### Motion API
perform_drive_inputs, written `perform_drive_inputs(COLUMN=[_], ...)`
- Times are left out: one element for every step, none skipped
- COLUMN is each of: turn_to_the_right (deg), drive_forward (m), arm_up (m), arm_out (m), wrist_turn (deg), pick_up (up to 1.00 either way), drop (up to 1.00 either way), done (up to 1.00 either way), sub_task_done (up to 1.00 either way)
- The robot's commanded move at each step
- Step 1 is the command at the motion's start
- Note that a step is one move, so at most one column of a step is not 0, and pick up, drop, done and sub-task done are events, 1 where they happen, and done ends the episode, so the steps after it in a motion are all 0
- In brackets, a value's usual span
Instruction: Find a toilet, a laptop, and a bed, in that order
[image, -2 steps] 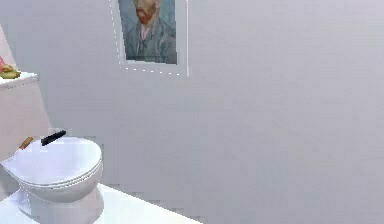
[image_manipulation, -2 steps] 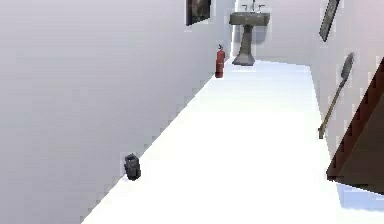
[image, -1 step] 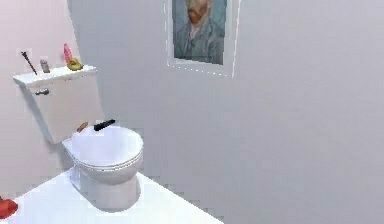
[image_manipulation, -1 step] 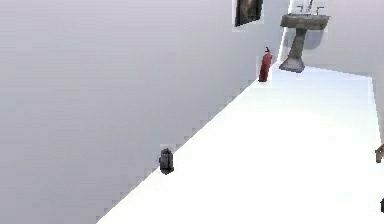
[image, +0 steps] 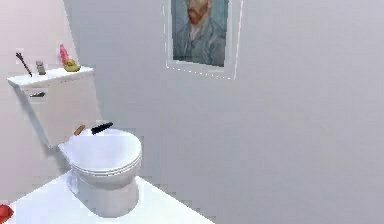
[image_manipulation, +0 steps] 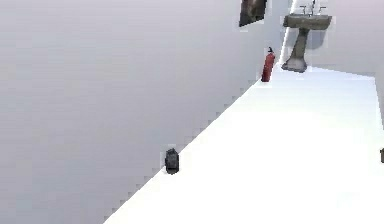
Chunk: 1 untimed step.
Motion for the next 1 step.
perform_drive_inputs(turn_to_the_right=[-21.0], drive_forward=[0.0], arm_up=[0.0], arm_out=[0.0], wrist_turn=[0.0], pick_up=[0.0], drop=[0.0], done=[0.0], sub_task_done=[0.0])
